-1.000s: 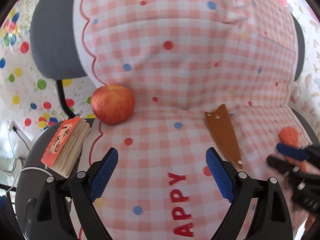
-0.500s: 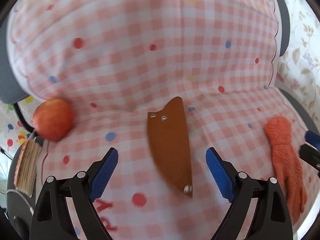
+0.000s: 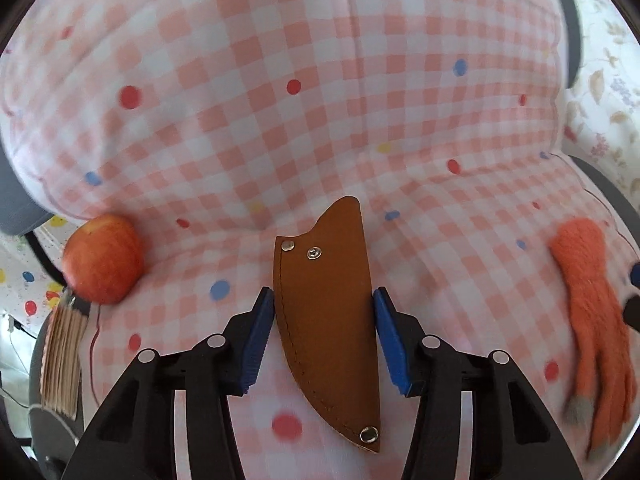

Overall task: Collect trash
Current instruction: 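Grasp the orange knit glove with the right gripper and lift it, then carry the sheath and glove over the pink bin and open both grippers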

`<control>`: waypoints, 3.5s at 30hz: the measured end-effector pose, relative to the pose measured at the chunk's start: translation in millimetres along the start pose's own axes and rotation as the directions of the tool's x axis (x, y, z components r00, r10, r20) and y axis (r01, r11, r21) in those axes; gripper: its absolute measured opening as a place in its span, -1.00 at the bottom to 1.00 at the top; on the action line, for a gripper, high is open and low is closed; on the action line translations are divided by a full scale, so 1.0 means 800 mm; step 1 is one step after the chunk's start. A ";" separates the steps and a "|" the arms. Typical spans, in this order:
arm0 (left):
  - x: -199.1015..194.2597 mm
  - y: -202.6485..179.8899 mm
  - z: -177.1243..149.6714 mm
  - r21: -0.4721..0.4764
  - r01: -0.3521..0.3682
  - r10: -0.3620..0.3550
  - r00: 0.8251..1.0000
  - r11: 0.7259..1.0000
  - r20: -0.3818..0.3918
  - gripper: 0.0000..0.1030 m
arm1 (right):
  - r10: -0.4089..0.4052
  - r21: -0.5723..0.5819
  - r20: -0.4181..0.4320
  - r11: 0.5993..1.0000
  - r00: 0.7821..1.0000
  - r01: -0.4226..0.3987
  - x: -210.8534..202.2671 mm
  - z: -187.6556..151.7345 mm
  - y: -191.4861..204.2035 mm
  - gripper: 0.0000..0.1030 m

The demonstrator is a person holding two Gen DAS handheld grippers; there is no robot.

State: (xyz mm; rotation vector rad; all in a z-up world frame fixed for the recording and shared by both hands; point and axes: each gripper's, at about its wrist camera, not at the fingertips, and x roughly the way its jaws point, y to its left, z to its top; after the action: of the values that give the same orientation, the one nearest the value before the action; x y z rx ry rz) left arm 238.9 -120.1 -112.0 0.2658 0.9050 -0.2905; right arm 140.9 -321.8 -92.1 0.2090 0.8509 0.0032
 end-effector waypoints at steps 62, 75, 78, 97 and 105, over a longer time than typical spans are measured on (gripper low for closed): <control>-0.180 -0.041 -0.140 -0.020 0.172 -0.166 0.970 0.985 0.175 0.01 | -0.092 -0.064 0.131 0.993 0.987 0.101 -0.092 -0.062 0.030 -0.67; -0.241 -0.136 -0.182 0.159 0.298 -0.326 0.926 0.941 0.192 0.01 | -0.177 0.029 0.227 0.984 0.958 0.175 -0.229 -0.144 0.005 -0.69; -0.248 -0.168 -0.192 0.216 0.347 -0.387 0.904 0.912 0.180 0.01 | -0.220 0.086 0.212 0.975 0.952 0.206 -0.262 -0.177 -0.014 -0.68; -0.246 -0.349 -0.254 0.437 0.531 -0.595 0.804 0.726 0.011 0.02 | -0.449 0.281 0.125 0.871 0.885 0.402 -0.341 -0.330 -0.090 -0.67; -0.226 -0.360 -0.245 0.399 0.544 -0.586 0.810 0.738 -0.022 0.30 | -0.409 0.304 0.110 0.882 0.906 0.361 -0.323 -0.329 -0.122 -0.49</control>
State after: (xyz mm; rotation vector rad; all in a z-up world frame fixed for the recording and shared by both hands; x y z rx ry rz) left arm -111.8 -295.7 -112.8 0.3315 0.7992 -1.0595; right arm -234.2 -391.6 -85.7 0.2954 0.7064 -0.5079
